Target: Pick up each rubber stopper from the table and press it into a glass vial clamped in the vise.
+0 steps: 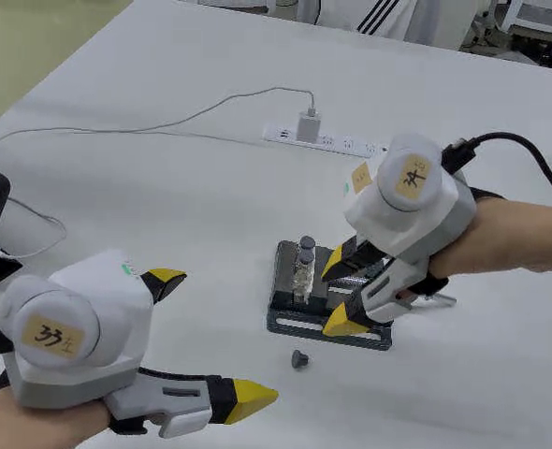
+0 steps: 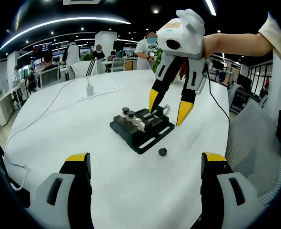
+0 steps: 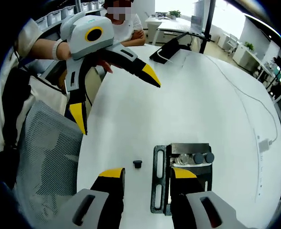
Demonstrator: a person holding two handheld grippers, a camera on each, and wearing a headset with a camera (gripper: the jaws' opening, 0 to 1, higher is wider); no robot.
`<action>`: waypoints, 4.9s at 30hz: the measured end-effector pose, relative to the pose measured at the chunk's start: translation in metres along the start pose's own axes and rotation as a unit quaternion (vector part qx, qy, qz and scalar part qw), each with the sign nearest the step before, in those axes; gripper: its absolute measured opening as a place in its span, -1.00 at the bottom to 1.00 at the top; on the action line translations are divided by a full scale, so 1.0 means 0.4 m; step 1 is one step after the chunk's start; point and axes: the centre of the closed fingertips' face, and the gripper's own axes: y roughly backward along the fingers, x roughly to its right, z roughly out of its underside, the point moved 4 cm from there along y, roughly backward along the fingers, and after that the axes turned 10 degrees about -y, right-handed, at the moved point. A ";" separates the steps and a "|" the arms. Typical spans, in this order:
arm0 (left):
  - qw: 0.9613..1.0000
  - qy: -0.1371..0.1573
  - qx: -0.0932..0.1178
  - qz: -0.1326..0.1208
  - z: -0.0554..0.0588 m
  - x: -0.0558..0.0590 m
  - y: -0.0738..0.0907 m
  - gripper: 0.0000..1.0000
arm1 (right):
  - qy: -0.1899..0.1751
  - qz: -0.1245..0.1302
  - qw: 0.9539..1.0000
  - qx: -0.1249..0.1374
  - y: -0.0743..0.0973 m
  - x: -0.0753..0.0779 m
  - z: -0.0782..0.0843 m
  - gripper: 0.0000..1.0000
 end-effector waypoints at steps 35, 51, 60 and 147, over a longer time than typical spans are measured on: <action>1.000 0.025 0.000 -0.005 0.041 0.026 0.009 0.89 | 0.035 -0.054 0.993 -0.096 -0.171 -0.032 0.024 -0.61; 0.999 0.036 0.001 -0.006 0.055 0.029 0.012 0.88 | 0.044 -0.060 0.990 -0.119 -0.195 -0.033 0.028 -0.74; 0.999 0.039 0.001 -0.006 0.058 0.027 0.011 0.88 | 0.044 -0.061 0.990 -0.122 -0.201 -0.029 0.029 -0.76; 0.982 0.026 0.189 0.015 -0.240 0.035 -0.031 -0.80 | -0.242 -0.013 0.859 0.451 0.180 -0.047 -0.093 -0.88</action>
